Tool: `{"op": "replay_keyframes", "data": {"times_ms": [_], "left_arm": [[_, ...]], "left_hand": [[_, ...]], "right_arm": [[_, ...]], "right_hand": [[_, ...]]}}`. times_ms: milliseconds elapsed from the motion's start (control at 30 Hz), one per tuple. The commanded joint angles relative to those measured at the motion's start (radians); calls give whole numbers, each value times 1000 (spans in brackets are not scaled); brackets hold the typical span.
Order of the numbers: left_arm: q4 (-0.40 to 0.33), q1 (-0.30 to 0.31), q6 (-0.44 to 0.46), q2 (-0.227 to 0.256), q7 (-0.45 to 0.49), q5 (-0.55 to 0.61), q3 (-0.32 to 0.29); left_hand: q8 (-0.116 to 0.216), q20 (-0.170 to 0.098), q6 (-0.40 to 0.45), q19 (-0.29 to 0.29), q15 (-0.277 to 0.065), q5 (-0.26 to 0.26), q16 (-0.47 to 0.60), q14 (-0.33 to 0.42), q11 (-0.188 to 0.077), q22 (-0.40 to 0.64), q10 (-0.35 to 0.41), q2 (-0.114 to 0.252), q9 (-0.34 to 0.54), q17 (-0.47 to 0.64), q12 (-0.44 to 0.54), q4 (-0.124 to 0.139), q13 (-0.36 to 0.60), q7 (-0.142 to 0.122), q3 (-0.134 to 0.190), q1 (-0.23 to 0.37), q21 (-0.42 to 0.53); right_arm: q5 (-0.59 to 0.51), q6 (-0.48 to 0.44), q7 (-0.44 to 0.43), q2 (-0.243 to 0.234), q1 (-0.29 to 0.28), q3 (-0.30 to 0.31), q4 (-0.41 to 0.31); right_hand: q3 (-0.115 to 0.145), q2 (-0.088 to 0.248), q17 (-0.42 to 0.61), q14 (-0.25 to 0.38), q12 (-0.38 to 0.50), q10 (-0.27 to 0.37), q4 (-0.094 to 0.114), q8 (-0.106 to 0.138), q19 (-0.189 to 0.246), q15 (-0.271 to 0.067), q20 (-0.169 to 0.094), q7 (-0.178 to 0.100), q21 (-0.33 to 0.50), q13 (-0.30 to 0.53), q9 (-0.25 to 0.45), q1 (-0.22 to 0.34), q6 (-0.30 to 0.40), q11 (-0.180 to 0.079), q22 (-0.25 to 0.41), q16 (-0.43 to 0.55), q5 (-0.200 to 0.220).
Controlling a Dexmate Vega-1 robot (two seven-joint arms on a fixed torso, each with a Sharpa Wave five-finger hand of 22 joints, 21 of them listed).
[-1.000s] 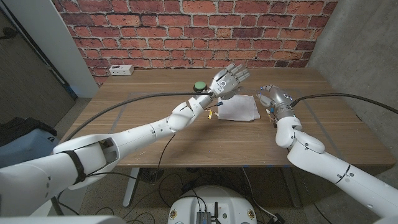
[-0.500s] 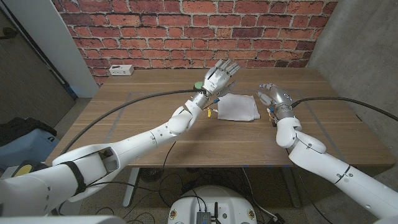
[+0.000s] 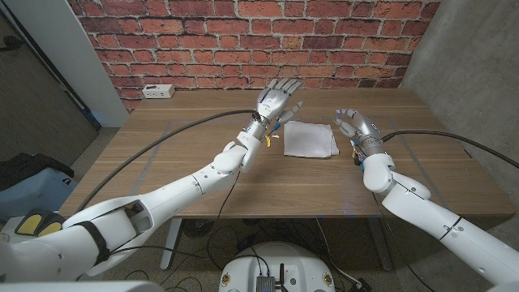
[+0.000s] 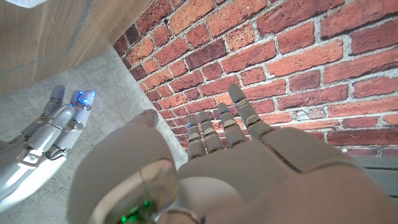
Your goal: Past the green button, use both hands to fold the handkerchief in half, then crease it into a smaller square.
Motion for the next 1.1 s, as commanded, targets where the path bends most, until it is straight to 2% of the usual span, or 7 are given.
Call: {"op": "replay_keyframes", "data": {"times_ms": [33, 167, 367, 433, 633, 933, 1100], "left_arm": [[-18, 55, -133, -5, -1, -234, -99], [-6, 73, -210, -11, -6, -343, -140], [38, 92, -358, -22, -41, -511, -191], [47, 101, -393, -27, -50, -556, -207], [66, 121, -480, -30, -109, -669, -244], [79, 144, -551, -20, -215, -800, -287], [101, 148, -590, -16, -301, -894, -311]], "left_hand": [[-9, 3, -13, -34, 3, -12, -1, -4, 16, 1, 4, -2, -1, -7, 2, -15, -7, -19, -2, -6, -19], [-11, -4, -24, -19, 2, -37, -12, -25, 24, -4, 1, -33, -6, -20, 0, -21, -22, -63, -21, -32, -31], [-20, -46, -153, -115, 0, -59, -32, -200, 27, -11, -119, -28, -15, -32, -22, 3, -66, -24, -58, -137, -140], [-15, -62, -163, -178, -5, -53, -31, -253, 26, -12, -149, -3, -16, -32, -21, 18, -73, -14, -66, -177, -189], [-21, -57, -242, -255, -15, -35, -29, -345, 34, -11, -242, 28, -18, -32, -25, 52, -79, -17, -111, -307, -272], [-23, -70, -299, -309, -8, -14, -30, -404, 53, -10, -321, 26, -19, -33, -29, 58, -82, -5, -159, -410, -328], [-21, -59, -311, -316, 1, -2, -31, -427, 57, -9, -340, 45, -20, -34, -27, 62, -82, 3, -165, -440, -342]], "right_arm": [[74, 138, 23, 0, -22, 39, 39], [102, 173, 51, -7, -26, 48, 47], [149, 256, 90, -9, -29, 58, 78], [162, 280, 92, -3, -32, 62, 87], [196, 388, 102, 18, -38, 70, 131], [233, 477, 101, 55, -53, 78, 157], [255, 532, 109, 86, -48, 74, 186]], "right_hand": [[10, 2, 4, 7, 0, 0, 0, 4, 8, -18, -18, 0, -3, -1, 1, 4, 10, -5, 2, 6, 11], [21, -19, -17, -1, -10, -21, -15, -5, 15, -11, -100, -1, -6, -5, 1, 14, -13, 6, 1, -11, 12], [1, -34, -46, -51, -27, -74, 5, -24, -7, -11, -135, -16, -27, -15, 1, -34, -112, 8, -4, -46, 5], [-15, -37, -61, -85, -32, -101, 20, -23, -22, -14, -132, -21, -40, -20, 1, -66, -147, -7, -6, -61, 0], [-48, -29, -96, -154, -36, -171, 72, -28, -52, -32, -139, -25, -73, -30, -3, -156, -259, -31, -7, -76, -12], [-97, -64, -132, -195, -32, -210, 116, -19, -70, -18, -120, 2, -102, -37, -6, -254, -323, -22, -8, -77, -7], [-118, -76, -148, -203, -29, -212, 135, -16, -73, -32, -114, -11, -114, -40, -8, -297, -339, -48, -9, -75, 0]]}}
